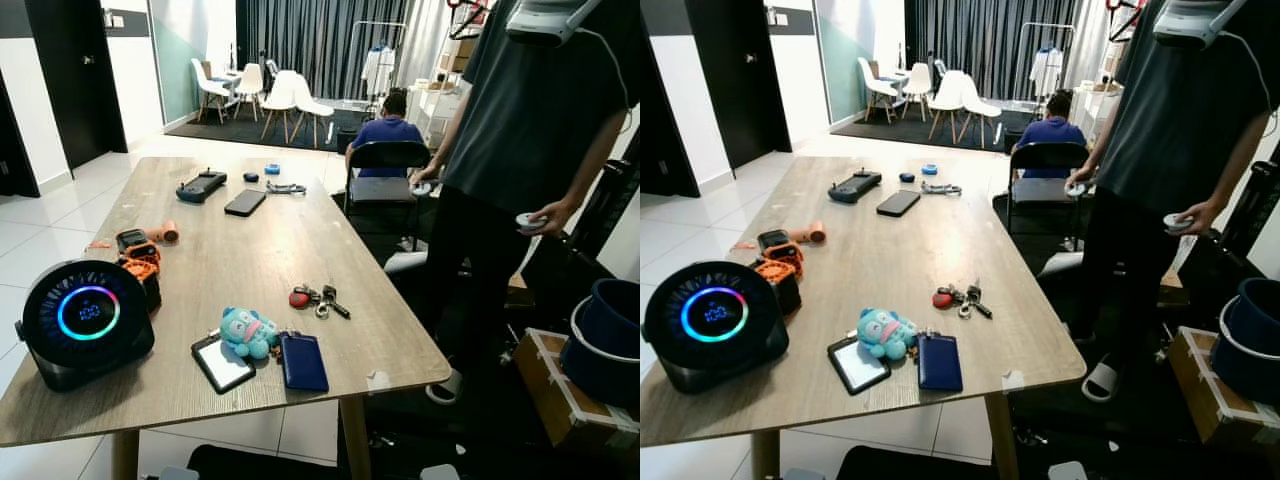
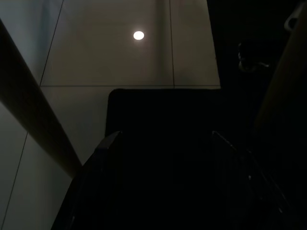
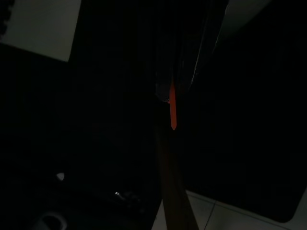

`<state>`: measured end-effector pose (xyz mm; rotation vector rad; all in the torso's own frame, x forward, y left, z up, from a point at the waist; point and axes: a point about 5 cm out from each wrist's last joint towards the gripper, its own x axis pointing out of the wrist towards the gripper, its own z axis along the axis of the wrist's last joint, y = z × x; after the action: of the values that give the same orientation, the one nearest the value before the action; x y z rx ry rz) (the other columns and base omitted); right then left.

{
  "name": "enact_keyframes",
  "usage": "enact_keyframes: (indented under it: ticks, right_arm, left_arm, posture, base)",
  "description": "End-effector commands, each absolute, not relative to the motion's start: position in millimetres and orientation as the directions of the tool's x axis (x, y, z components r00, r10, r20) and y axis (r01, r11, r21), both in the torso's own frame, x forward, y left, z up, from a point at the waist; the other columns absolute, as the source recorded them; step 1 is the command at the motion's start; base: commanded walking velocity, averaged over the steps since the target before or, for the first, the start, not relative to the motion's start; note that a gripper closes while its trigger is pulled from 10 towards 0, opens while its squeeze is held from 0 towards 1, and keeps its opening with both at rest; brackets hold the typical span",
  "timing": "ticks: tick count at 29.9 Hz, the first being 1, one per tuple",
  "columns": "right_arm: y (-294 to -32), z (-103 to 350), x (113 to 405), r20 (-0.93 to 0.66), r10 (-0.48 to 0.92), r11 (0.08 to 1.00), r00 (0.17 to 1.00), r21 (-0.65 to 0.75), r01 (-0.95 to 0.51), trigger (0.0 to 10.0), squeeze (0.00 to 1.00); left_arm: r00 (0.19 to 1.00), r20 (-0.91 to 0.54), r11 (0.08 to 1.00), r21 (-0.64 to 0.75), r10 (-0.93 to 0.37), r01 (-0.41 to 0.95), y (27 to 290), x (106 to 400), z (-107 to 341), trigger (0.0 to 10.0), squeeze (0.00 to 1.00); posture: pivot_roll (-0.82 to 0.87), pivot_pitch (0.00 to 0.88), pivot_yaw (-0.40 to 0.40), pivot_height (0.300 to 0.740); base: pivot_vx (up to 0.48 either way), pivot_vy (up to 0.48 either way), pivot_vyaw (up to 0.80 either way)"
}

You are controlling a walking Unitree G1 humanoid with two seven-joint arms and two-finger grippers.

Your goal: Hang keys on a hook

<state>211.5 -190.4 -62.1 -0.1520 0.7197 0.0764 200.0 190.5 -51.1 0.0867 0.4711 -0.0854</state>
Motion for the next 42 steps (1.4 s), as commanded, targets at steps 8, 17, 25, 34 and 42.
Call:
enact_keyframes:
  ticks: [8, 17, 25, 34, 42]
  right_arm:
    - [-194, -62, 211, -0.662, 0.011, 0.986, 0.749, -0.118, -0.118, 10.0, 0.0]
    - [-184, -70, 199, -0.678, -0.022, 0.995, 0.734, -0.09, -0.053, 10.0, 0.0]
    - [-183, -72, 196, -0.684, -0.016, 0.996, 0.729, -0.079, -0.052, 10.0, 0.0]
    - [-187, -73, 195, -0.697, 0.009, 0.993, 0.717, -0.077, -0.086, 10.0, 0.0]
    - [-190, -72, 195, -0.702, 0.023, 0.989, 0.712, -0.09, -0.12, 10.0, 0.0]
  left_arm:
    - [0.873, -0.477, 0.989, 0.052, -0.099, 0.141, 180, 200, -54, 10.0, 0.0]
    - [0.87, -0.474, 0.976, 0.083, -0.14, 0.203, 187, 205, -49, 10.0, 0.0]
    - [0.87, -0.477, 0.978, 0.085, -0.127, 0.189, 191, 204, -49, 10.0, 0.0]
    - [0.844, -0.516, 0.979, 0.05, -0.144, 0.198, 181, 192, -59, 10.0, 0.0]
    - [0.848, -0.518, 0.987, 0.035, -0.117, 0.157, 177, 185, -62, 10.0, 0.0]
  posture:
    - [0.06, 0.009, -0.04, 0.74]
    - [0.09, 0.028, 0.018, 0.74]
    - [0.09, 0.035, 0.01, 0.74]
    - [0.06, 0.05, -0.053, 0.74]
    - [0.06, 0.049, -0.079, 0.74]
  base:
    - [0.0, 0.0, 0.0]
    - [0.0, 0.0, 0.0]
    - [0.0, 0.0, 0.0]
    - [0.0, 0.0, 0.0]
    - [0.0, 0.0, 0.0]
